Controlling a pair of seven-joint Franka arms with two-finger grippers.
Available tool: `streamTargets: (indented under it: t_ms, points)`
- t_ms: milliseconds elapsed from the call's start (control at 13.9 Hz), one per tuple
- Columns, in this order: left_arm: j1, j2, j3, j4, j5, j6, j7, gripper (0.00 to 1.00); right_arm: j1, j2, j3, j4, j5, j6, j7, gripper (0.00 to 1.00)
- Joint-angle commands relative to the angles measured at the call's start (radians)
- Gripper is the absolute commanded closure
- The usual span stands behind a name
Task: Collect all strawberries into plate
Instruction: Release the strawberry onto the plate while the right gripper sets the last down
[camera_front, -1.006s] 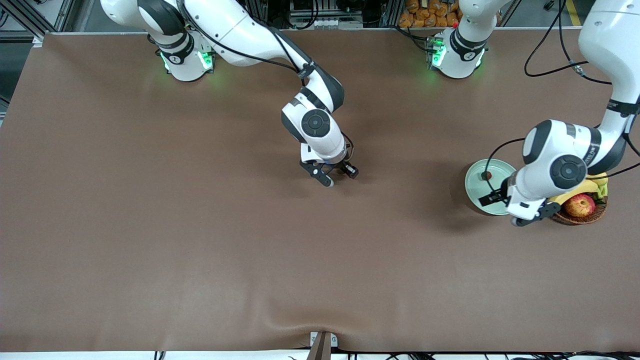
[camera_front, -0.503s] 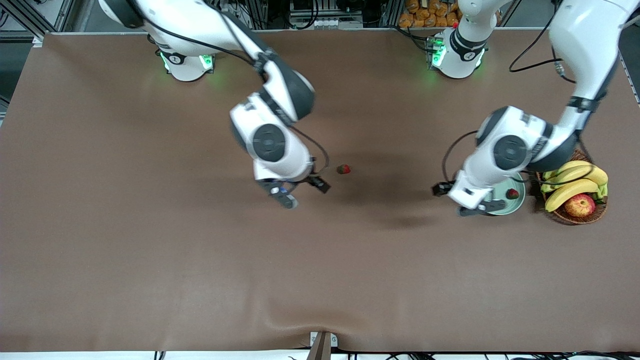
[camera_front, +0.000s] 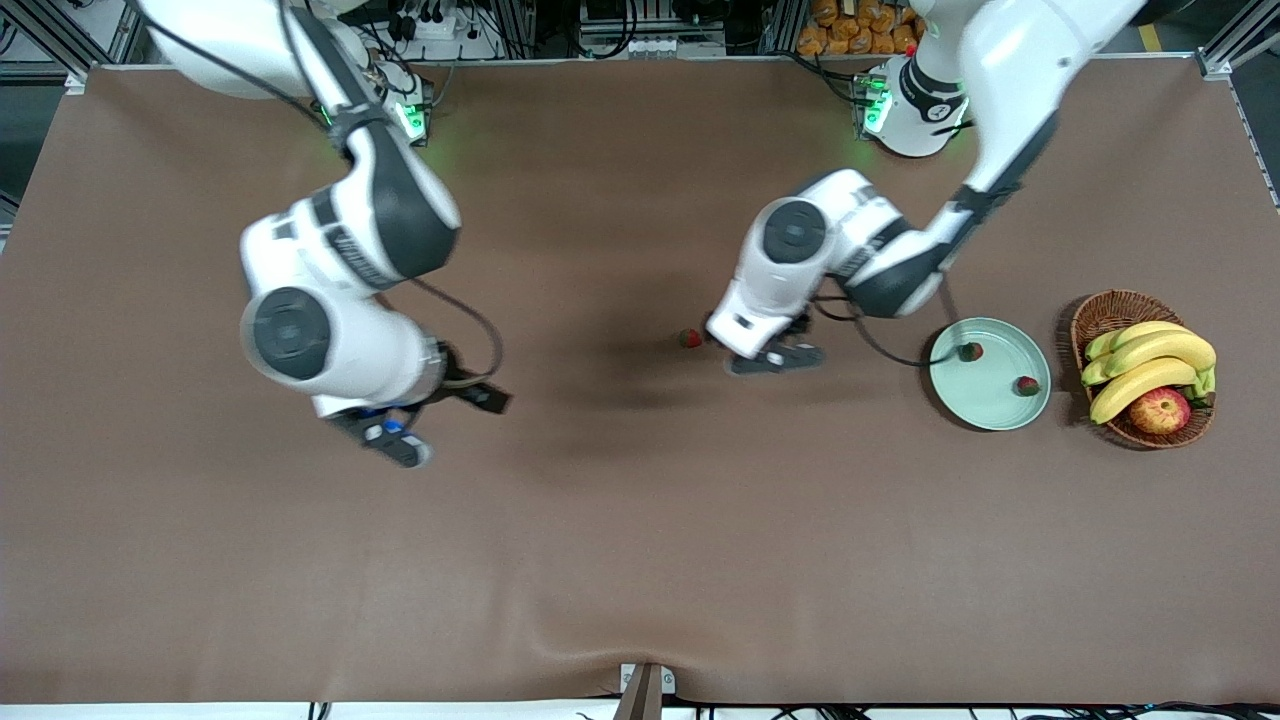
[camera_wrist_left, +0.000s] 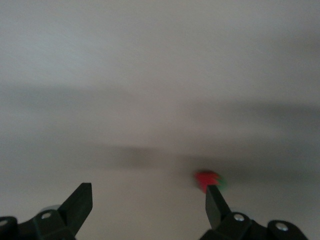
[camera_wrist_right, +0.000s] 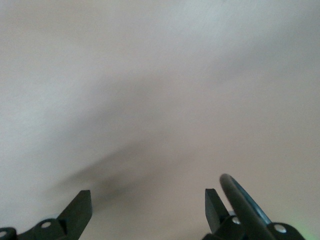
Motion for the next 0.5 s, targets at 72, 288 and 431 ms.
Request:
streamTargets:
  t_ms: [72,288,431]
  points:
    - [-0.191,0.095,0.115,0.054,0.054,0.048,-0.086,0.00,-0.150,-0.061,0.018,-0.035,-0.040,-0.044,-0.295,0.00]
    - [-0.268,0.113,0.200,0.054,0.059,0.130,-0.098,0.00,-0.252,-0.083,0.018,-0.034,-0.137,-0.044,-0.597,0.00]
    - [-0.274,0.129,0.203,0.054,0.061,0.159,-0.085,0.00,-0.332,-0.103,0.018,-0.035,-0.139,-0.050,-0.772,0.00]
